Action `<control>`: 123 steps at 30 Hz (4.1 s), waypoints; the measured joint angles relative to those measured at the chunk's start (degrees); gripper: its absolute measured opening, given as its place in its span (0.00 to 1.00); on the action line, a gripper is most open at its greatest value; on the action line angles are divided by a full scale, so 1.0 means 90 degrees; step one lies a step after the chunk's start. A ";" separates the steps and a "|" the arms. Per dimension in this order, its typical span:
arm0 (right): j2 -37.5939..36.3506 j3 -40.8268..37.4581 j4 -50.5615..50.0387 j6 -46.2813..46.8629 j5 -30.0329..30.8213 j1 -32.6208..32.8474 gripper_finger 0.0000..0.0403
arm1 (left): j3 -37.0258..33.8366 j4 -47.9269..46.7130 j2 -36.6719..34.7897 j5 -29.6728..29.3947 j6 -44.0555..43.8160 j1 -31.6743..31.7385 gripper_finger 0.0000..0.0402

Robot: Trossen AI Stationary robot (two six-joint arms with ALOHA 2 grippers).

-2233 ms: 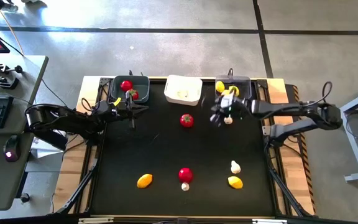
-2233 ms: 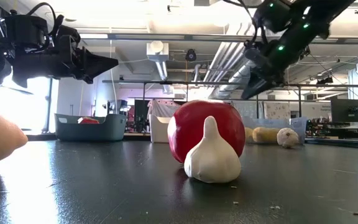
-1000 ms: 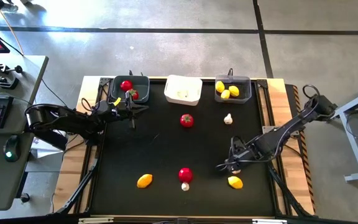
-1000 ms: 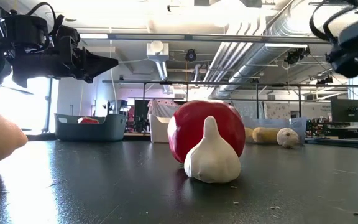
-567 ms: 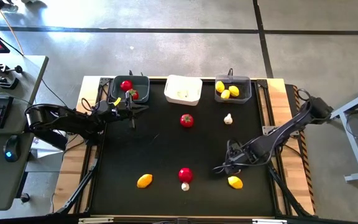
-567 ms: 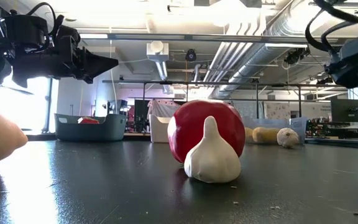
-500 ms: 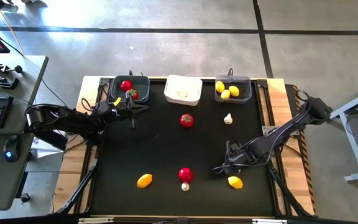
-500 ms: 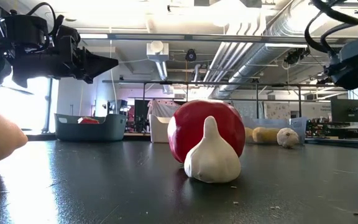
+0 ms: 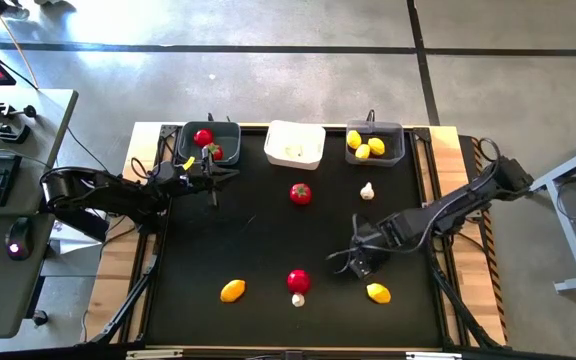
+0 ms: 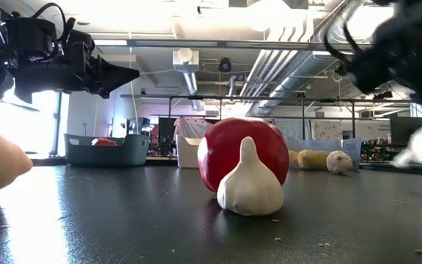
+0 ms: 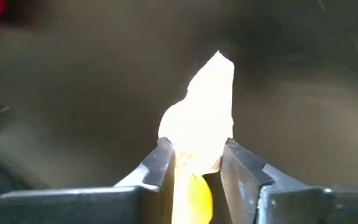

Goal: Sort produce into baskets
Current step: Put the bottom right white garlic into the white bin, then put the bottom red tomato into the gray bin

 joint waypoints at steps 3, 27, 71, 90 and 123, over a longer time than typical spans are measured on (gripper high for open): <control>0.0000 0.0297 -0.0003 -0.0991 -0.0007 -0.0443 0.21 | 0.0000 0.0000 0.0000 -0.0078 0.0000 0.0000 0.00; 0.0105 0.1271 0.2651 -0.7146 0.2167 -0.4702 0.22 | 0.0000 0.0005 0.0000 -0.0165 -0.0165 -0.0005 0.00; 0.4145 0.5222 0.1502 -0.9240 0.0968 -0.5967 0.43 | 0.0000 -0.0093 0.0002 -0.0260 -0.0224 -0.0005 0.00; 0.3575 0.5216 0.1576 -0.9689 0.0501 -0.4889 0.11 | 0.0000 -0.0135 0.0002 -0.0296 -0.0228 -0.0005 0.00; 0.2540 0.1300 0.6505 -0.7884 0.1877 -0.2891 0.00 | 0.0000 -0.0620 0.0002 -0.0211 -0.0218 -0.0005 0.00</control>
